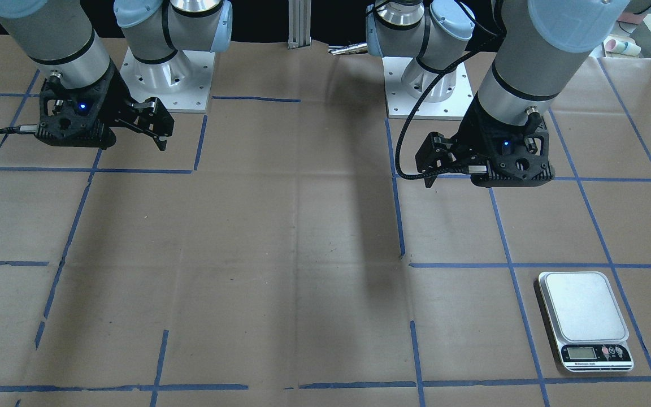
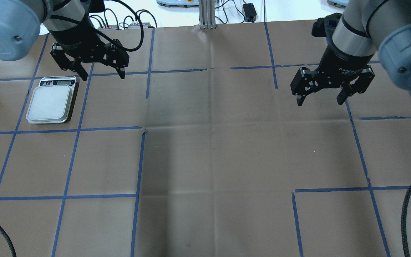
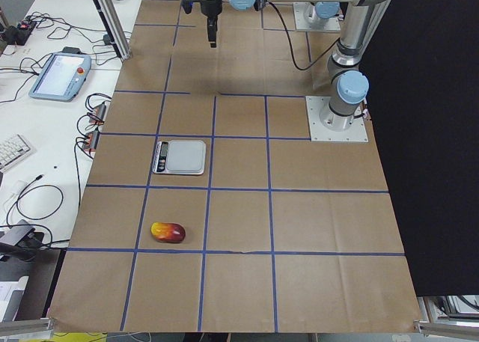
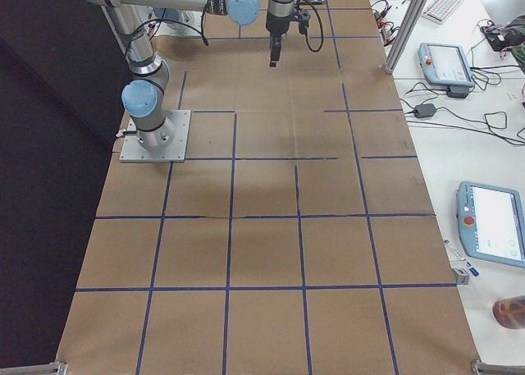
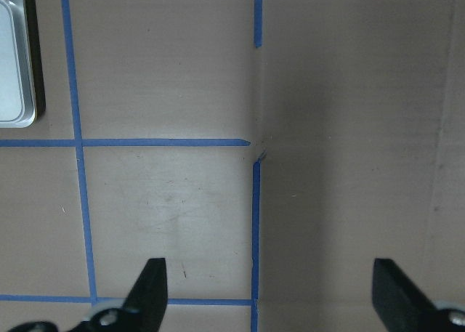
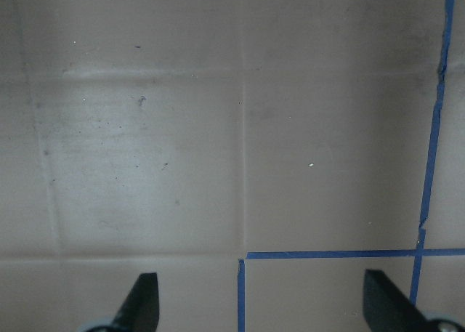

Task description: Weigh mango

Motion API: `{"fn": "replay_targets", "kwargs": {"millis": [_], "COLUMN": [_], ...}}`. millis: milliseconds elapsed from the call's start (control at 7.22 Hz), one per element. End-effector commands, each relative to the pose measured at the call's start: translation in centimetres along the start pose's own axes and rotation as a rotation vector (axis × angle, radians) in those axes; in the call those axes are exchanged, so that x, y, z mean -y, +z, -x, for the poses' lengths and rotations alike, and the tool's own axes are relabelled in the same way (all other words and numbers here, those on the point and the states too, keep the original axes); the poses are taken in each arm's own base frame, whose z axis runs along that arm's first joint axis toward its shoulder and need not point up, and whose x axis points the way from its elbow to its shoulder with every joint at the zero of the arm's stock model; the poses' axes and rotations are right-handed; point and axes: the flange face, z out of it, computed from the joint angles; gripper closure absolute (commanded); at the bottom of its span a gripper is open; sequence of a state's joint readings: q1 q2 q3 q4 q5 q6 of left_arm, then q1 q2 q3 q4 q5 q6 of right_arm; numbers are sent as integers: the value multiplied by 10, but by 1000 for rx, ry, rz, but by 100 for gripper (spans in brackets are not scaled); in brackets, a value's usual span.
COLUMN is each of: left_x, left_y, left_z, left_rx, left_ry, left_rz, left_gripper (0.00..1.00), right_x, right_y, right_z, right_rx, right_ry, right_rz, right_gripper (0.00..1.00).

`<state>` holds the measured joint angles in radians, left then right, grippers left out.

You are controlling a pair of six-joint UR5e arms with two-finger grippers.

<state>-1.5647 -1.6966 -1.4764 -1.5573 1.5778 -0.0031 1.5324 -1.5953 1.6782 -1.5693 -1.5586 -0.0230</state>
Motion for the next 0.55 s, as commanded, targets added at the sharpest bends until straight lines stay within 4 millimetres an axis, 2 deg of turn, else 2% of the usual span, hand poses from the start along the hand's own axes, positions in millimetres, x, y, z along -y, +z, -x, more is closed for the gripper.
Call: {"fn": "replay_targets", "kwargs": {"millis": [0, 415], "left_x": [0, 1], "left_y": [0, 0], "left_z": [0, 1], "left_rx": [2, 5], "left_ry": [-2, 6], "left_rz": [1, -4], "left_gripper": [0, 0], "right_x": [0, 0], "right_y": [0, 0], "right_z": [0, 0], "right_rx": [0, 0], "right_ry": [0, 0], "right_rz": [0, 0], "right_gripper": [0, 0]}}
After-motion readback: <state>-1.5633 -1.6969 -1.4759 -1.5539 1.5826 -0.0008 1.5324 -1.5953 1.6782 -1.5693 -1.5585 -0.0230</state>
